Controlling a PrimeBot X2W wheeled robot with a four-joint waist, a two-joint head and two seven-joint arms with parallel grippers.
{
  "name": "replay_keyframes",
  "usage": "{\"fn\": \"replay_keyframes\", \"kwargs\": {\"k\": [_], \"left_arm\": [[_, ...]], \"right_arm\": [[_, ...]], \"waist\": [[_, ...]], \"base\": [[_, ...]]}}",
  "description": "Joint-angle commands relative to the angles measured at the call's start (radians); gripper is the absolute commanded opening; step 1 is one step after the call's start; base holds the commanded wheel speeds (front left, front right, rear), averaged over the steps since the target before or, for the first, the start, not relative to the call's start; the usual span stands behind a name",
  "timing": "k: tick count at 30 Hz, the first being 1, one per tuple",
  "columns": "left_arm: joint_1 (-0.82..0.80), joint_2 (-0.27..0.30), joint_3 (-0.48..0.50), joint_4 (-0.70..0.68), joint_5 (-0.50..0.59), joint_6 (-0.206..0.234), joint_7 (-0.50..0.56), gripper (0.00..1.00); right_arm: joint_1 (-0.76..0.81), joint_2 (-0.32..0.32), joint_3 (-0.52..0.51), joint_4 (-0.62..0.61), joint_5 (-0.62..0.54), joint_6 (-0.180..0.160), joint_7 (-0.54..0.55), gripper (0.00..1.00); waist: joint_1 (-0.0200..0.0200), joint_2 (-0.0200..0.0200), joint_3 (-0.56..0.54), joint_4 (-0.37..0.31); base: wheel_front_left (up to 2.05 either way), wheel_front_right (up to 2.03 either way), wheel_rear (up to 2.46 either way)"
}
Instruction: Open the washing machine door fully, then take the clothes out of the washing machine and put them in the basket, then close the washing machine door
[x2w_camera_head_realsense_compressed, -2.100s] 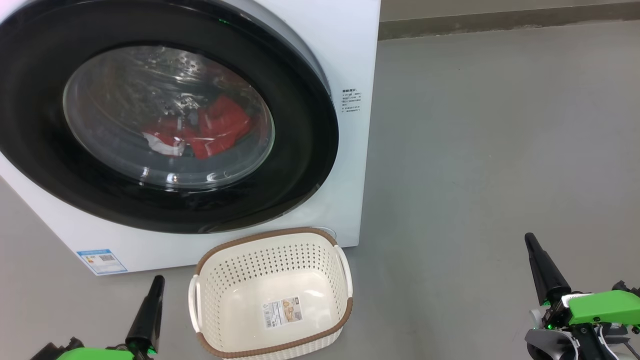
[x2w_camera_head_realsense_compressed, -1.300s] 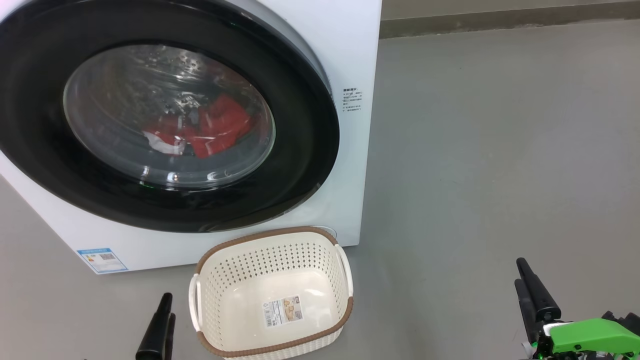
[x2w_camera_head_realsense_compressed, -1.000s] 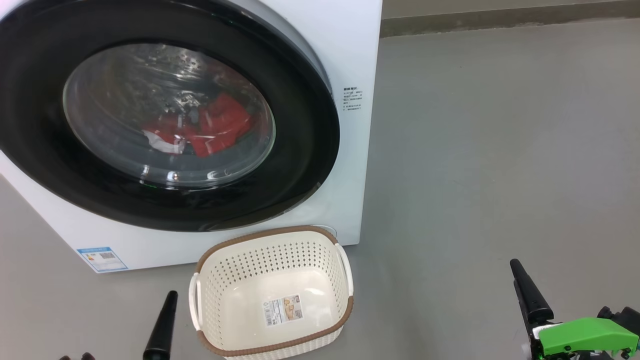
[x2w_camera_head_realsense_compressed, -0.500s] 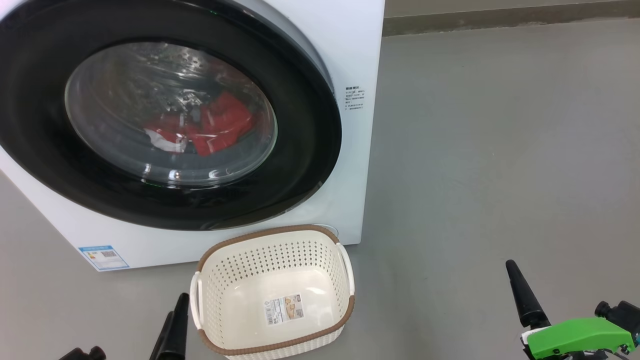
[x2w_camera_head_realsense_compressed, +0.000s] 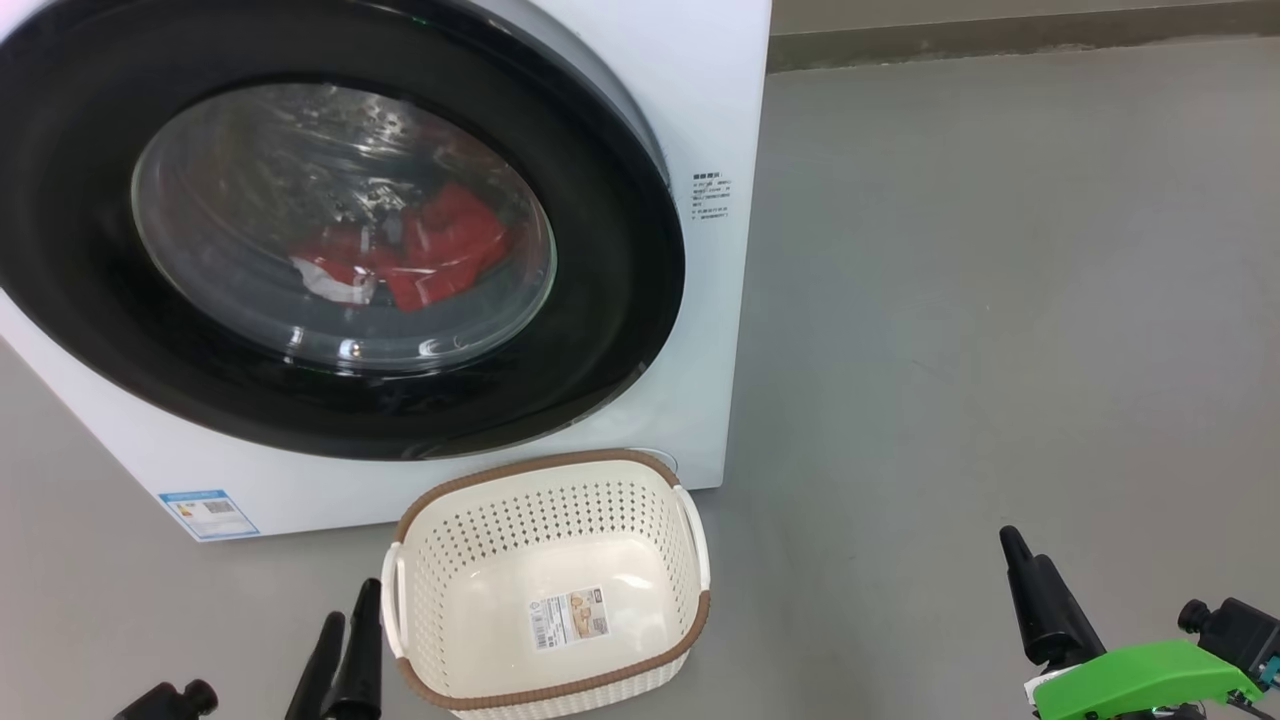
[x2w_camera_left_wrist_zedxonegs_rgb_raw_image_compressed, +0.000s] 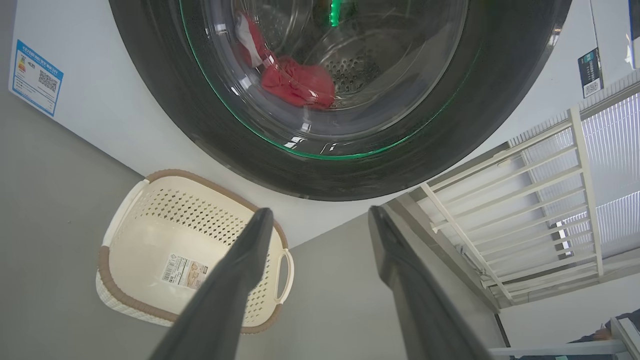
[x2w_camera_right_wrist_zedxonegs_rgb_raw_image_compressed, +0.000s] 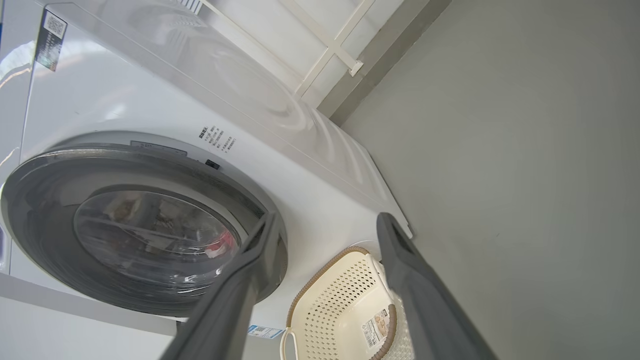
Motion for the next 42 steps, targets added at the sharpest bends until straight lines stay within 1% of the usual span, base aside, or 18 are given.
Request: {"fn": "replay_keyframes", "kwargs": {"k": [1,14,24,42], "left_arm": [[0.000,0.017,0.011,-0.036,0.035,0.008,-0.013,1.00],[0.012,0.019,-0.004,-0.065,0.191,0.028,-0.052,1.00],[0.018,0.020,-0.010,-0.082,0.293,0.037,-0.078,1.00],[0.029,0.022,-0.022,-0.116,0.493,0.055,-0.132,1.00]], "right_arm": [[-0.009,-0.016,0.014,-0.031,-0.036,0.000,-0.013,1.00],[0.000,-0.023,0.034,-0.036,-0.163,0.000,-0.051,1.00],[0.006,-0.028,0.049,-0.039,-0.243,0.000,-0.078,1.00],[0.020,-0.034,0.061,-0.058,-0.420,-0.001,-0.131,1.00]], "waist": [[-0.0001,0.0000,0.000,0.000],[-0.0001,0.0000,0.001,0.001],[-0.0001,0.0000,0.006,-0.003],[-0.0001,0.0000,0.013,-0.002]], "base": [[0.00,0.00,0.00],[0.00,0.00,0.00],[0.00,0.00,0.00],[0.00,0.00,0.00]]}}
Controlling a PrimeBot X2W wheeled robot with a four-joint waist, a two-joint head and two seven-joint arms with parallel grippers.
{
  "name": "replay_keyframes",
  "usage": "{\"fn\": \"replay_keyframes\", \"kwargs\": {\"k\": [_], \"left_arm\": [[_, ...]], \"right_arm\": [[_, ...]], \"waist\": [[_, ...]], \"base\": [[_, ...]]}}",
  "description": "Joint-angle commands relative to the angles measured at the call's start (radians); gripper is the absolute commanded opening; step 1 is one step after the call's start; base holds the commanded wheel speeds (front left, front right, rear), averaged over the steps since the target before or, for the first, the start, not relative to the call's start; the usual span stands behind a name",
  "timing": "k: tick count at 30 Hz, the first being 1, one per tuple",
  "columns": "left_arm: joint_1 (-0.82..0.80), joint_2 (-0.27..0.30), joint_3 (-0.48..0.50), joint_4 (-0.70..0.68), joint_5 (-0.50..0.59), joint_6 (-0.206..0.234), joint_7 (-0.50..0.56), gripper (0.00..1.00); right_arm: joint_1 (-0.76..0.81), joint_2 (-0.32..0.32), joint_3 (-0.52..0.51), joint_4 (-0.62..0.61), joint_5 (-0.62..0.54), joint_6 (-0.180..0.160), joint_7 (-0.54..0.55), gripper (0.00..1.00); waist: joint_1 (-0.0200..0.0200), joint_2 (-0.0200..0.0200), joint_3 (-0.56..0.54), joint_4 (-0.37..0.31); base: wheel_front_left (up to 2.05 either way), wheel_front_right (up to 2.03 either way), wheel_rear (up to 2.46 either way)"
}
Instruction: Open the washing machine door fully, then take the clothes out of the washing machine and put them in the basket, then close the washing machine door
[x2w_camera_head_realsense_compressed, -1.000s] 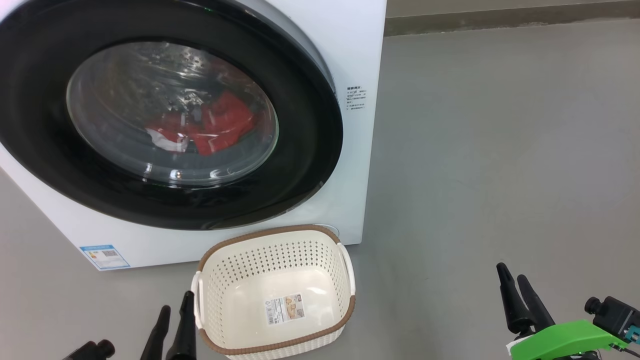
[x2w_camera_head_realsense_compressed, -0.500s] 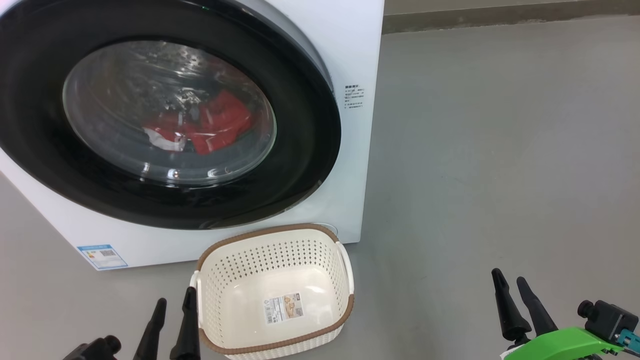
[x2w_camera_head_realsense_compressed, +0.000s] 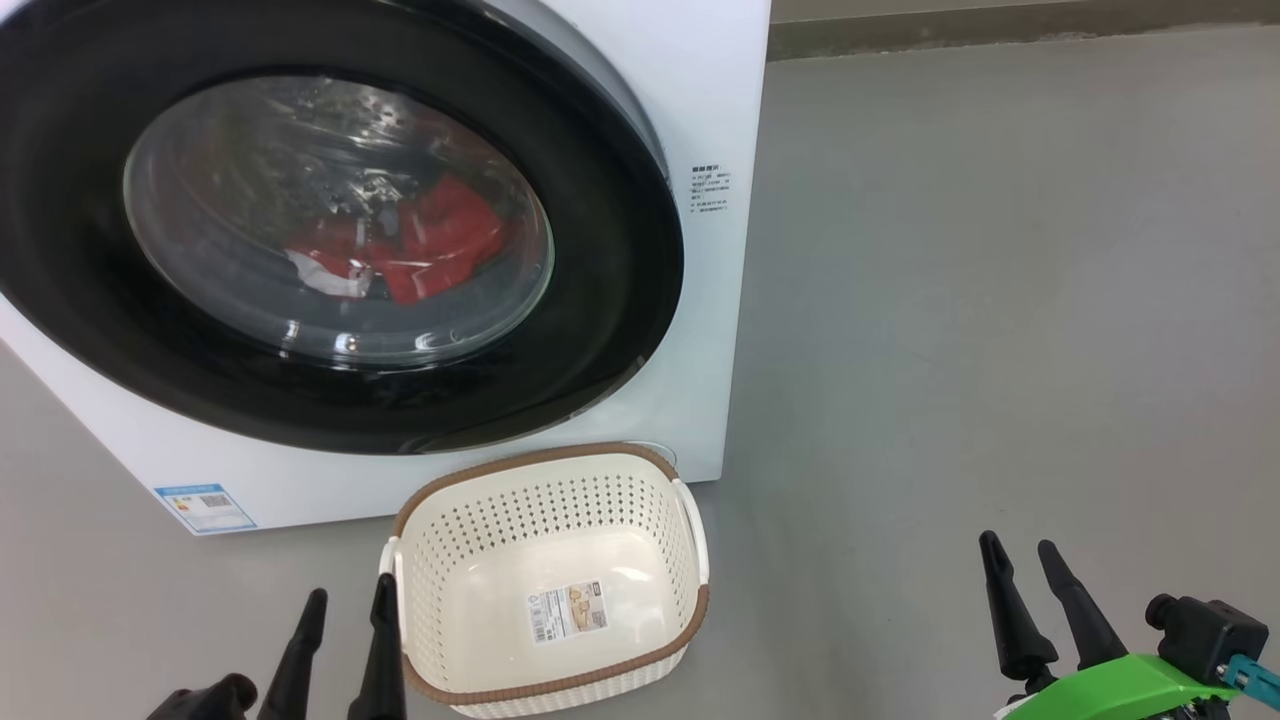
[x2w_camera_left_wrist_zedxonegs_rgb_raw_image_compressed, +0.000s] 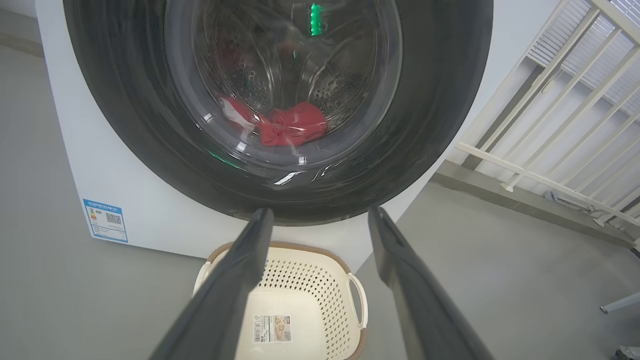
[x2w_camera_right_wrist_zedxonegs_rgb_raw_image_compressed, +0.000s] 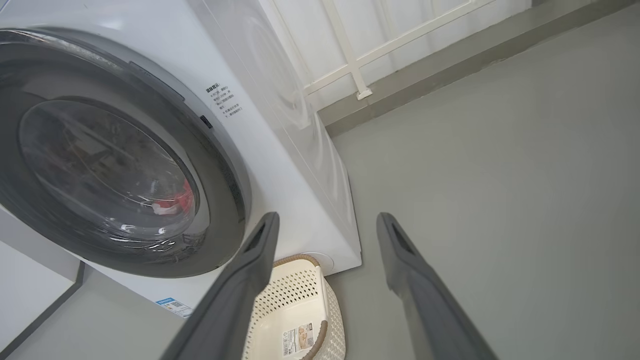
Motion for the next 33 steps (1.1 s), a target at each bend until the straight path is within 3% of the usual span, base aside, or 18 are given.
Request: {"fn": "replay_keyframes", "kwargs": {"k": [1,25,33], "left_arm": [[-0.008,0.011,0.018,-0.034,0.039,0.007,-0.020,1.00],[0.008,0.014,-0.003,-0.040,0.290,0.031,-0.091,1.00],[0.015,0.014,0.015,-0.016,0.266,0.019,-0.099,1.00]], "right_arm": [[0.000,-0.020,0.025,-0.031,-0.039,-0.001,-0.015,1.00],[0.028,-0.030,0.009,-0.037,-0.273,-0.001,-0.086,1.00],[0.037,-0.029,-0.006,-0.038,-0.295,-0.001,-0.094,1.00]], "waist": [[0.0000,-0.0001,0.001,0.000],[0.0000,-0.0001,0.008,0.003],[-0.0001,-0.0001,0.004,0.005]], "base": [[0.00,0.00,0.00],[0.00,0.00,0.00],[0.00,0.00,0.00]]}}
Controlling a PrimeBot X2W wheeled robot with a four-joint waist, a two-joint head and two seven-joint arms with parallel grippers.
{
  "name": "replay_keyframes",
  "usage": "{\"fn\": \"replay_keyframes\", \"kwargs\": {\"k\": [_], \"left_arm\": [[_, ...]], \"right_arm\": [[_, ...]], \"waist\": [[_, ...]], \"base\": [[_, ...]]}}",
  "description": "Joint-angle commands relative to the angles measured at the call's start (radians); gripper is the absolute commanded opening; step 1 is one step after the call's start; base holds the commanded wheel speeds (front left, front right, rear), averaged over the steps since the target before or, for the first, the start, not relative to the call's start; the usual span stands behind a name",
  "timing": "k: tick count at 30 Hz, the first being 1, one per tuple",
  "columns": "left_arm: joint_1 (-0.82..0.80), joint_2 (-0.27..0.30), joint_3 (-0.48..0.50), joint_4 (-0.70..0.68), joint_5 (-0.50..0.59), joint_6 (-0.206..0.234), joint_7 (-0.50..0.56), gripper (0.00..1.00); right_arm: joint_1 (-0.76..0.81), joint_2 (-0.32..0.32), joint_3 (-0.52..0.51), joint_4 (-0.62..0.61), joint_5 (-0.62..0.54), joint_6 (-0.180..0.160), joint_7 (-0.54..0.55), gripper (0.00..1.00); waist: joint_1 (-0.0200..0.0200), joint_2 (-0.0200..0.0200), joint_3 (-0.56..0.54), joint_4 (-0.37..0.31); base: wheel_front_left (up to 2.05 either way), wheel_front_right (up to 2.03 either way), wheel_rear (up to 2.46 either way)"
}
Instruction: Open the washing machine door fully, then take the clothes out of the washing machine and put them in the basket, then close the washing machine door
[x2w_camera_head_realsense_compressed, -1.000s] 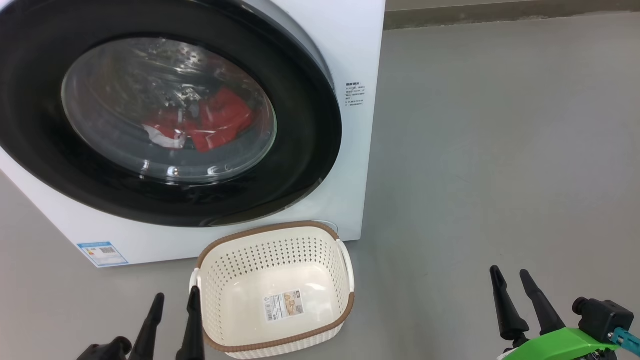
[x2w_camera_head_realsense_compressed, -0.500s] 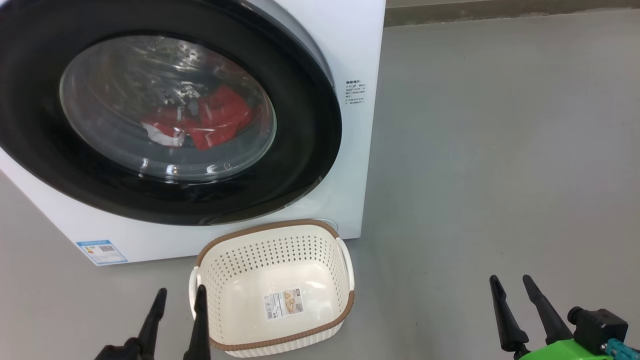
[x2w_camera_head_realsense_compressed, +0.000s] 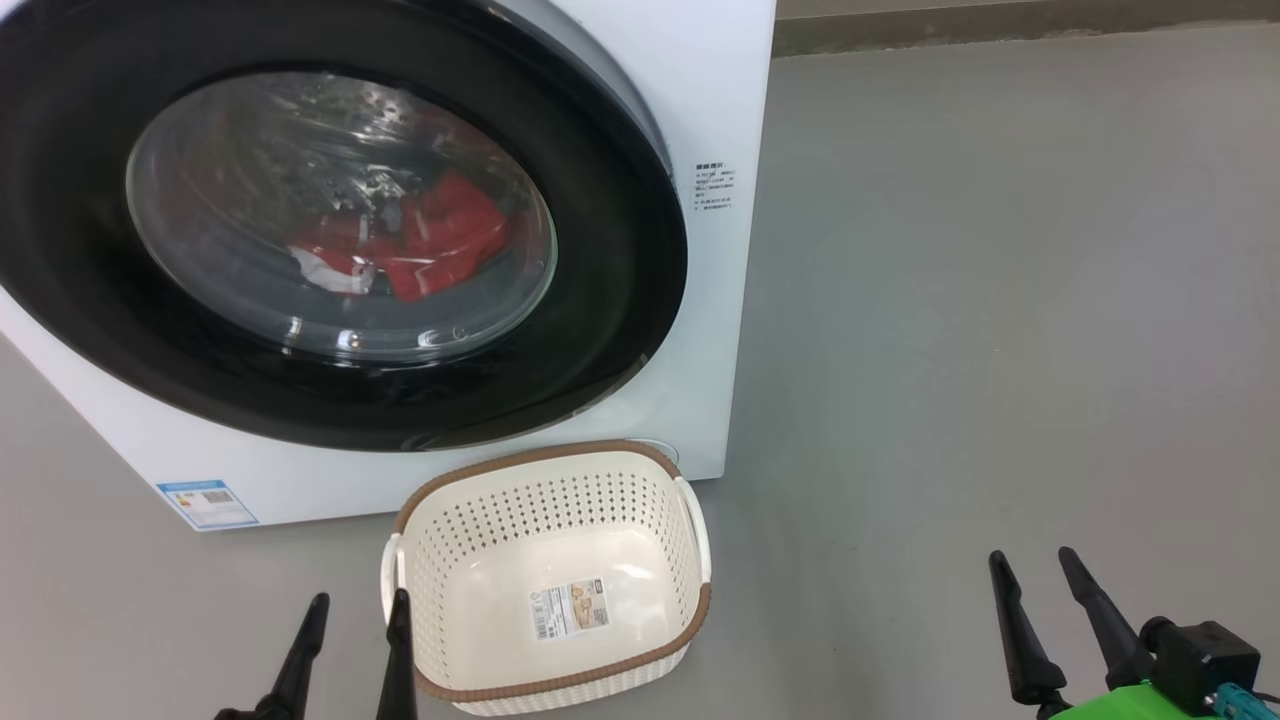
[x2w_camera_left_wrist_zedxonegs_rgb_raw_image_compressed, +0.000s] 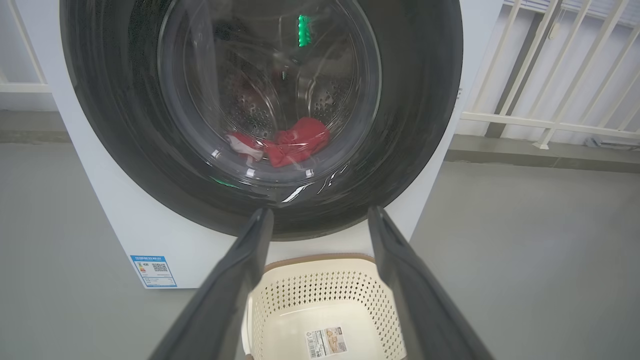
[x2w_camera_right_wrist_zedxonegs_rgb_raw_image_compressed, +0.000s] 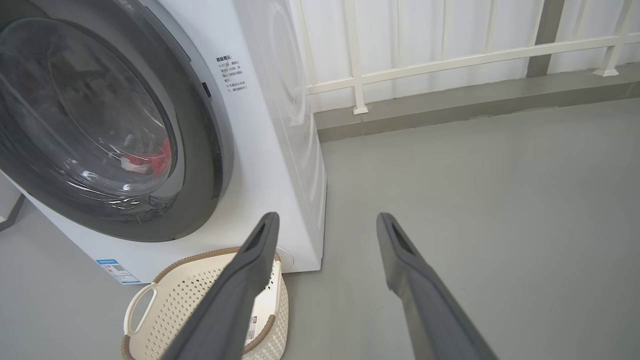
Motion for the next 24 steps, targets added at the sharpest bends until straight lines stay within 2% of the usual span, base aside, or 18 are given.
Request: {"fn": "replay_keyframes", "kwargs": {"k": [1,13,14,15,16,24], "left_arm": [[-0.007,0.007,0.037,-0.017,-0.010,-0.006,-0.012,1.00],[-0.010,0.007,0.043,-0.007,-0.018,-0.019,-0.012,1.00],[-0.010,0.007,0.043,-0.007,-0.018,-0.019,-0.012,1.00],[-0.010,0.007,0.043,-0.007,-0.018,-0.019,-0.012,1.00],[-0.010,0.007,0.043,-0.008,-0.019,-0.018,-0.012,1.00],[-0.024,0.007,0.032,-0.018,-0.026,-0.013,-0.012,1.00]], "right_arm": [[-0.001,-0.013,0.014,-0.026,-0.011,-0.001,-0.013,1.00],[0.001,-0.009,0.010,-0.037,-0.019,-0.001,-0.013,1.00],[0.000,-0.009,0.013,-0.043,-0.015,-0.001,-0.013,0.69],[-0.002,-0.008,0.015,-0.051,-0.010,-0.001,-0.013,0.18],[-0.005,-0.007,0.018,-0.059,0.003,-0.001,-0.013,0.00],[-0.149,0.001,0.062,-0.116,0.194,-0.001,-0.013,0.00]], "waist": [[-0.0001,-0.0001,-0.001,0.000],[-0.0001,-0.0001,-0.002,-0.003],[-0.0001,-0.0001,-0.002,-0.003],[-0.0001,-0.0001,-0.002,-0.003],[-0.0001,-0.0001,-0.002,-0.003],[-0.0001,-0.0001,0.016,-0.009]], "base": [[0.00,0.00,0.00],[0.00,0.00,0.00],[0.00,0.00,0.00],[0.00,0.00,0.00],[0.00,0.00,0.00],[0.00,0.00,0.00]]}}
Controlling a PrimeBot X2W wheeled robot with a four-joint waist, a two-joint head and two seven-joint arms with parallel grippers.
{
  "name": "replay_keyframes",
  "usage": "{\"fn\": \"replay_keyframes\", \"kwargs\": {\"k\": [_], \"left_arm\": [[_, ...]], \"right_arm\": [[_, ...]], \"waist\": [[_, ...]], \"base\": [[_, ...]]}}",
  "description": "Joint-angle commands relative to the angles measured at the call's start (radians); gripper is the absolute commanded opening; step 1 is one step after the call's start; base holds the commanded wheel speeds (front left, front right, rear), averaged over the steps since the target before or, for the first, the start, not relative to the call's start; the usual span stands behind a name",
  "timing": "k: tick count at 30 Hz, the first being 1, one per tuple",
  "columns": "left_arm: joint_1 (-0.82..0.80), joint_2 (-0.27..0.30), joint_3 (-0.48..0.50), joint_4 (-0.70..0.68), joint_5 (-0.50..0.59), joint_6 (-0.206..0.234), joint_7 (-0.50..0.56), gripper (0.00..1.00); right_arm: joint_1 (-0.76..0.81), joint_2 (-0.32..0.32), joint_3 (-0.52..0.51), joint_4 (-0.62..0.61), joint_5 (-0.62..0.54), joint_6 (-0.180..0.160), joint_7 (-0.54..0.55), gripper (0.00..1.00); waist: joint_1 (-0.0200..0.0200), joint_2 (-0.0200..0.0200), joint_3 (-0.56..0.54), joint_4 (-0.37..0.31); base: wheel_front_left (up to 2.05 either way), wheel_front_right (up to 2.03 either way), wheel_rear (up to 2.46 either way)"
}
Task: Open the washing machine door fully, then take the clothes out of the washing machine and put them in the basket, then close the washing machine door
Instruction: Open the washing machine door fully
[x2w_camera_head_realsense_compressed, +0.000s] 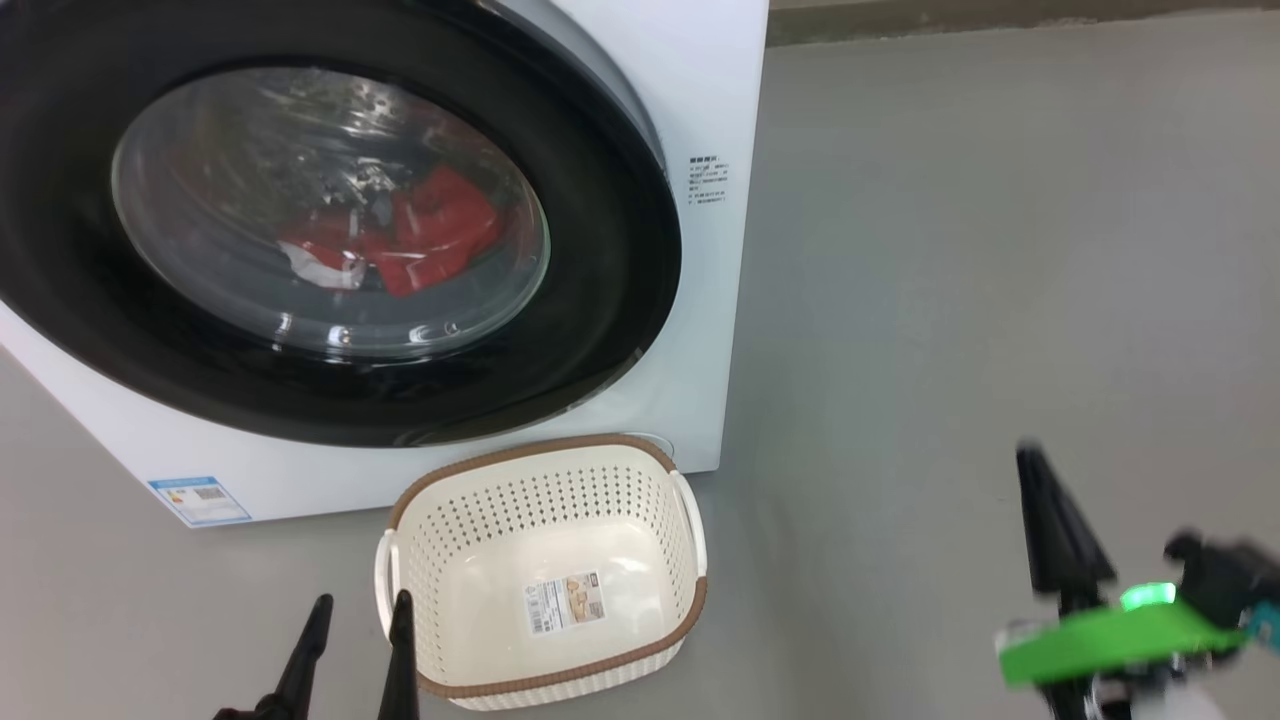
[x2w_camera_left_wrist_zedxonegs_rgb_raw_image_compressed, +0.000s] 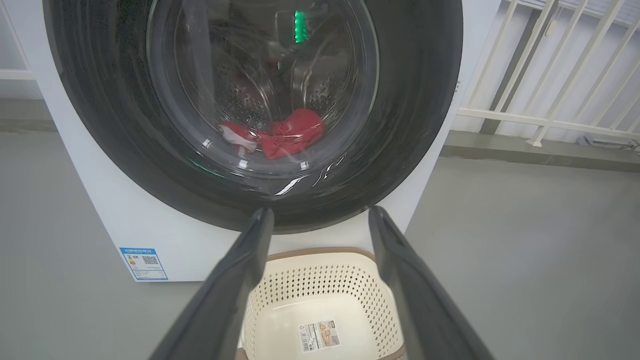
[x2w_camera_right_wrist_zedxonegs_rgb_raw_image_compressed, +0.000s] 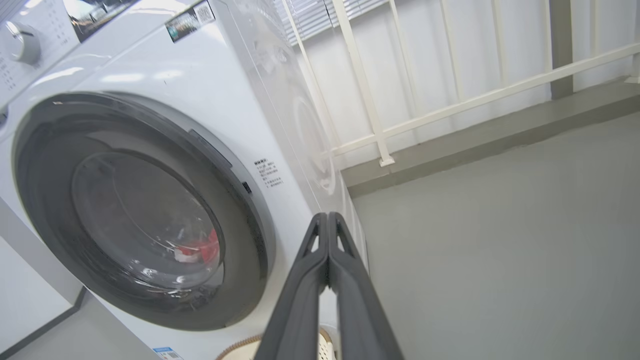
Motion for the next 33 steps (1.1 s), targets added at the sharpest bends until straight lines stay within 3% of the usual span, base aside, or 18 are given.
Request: {"fn": "replay_keyframes", "kwargs": {"k": [1,9,16,21,28,33], "left_arm": [[-0.026,0.007,0.027,-0.028,-0.007,0.003,-0.012,1.00],[-0.063,0.007,-0.007,-0.031,-0.012,-0.001,-0.012,1.00],[-0.099,0.007,-0.036,-0.031,-0.027,-0.001,-0.012,1.00],[-0.138,0.007,-0.062,-0.027,-0.034,-0.002,-0.012,1.00],[-0.202,0.007,-0.103,-0.027,-0.053,0.002,-0.012,1.00],[-0.240,0.007,-0.127,-0.027,-0.069,0.007,-0.012,1.00]], "right_arm": [[-0.082,-0.006,0.039,-0.040,0.036,-0.001,-0.012,0.00],[-0.293,-0.051,0.105,-0.058,0.187,-0.001,-0.012,0.00],[-0.448,-0.134,0.186,-0.034,0.362,-0.001,-0.012,0.00],[-0.558,-0.215,0.293,0.009,0.548,-0.001,-0.009,0.00],[-0.708,-0.323,0.403,0.002,0.825,-0.001,0.105,0.00],[-0.789,-0.374,0.417,-0.018,0.965,-0.001,0.197,0.00]], "waist": [[-0.0001,-0.0001,0.009,0.000],[-0.0001,-0.0001,0.053,0.035],[-0.0001,-0.0001,0.126,0.087],[-0.0001,-0.0001,0.193,0.123],[-0.0001,-0.0001,0.284,0.163],[-0.0001,-0.0001,0.334,0.181]], "base": [[0.00,0.00,0.00],[0.00,0.00,0.00],[0.00,0.00,0.00],[0.00,0.00,0.00],[0.00,0.00,0.00],[0.00,0.00,0.00]]}}
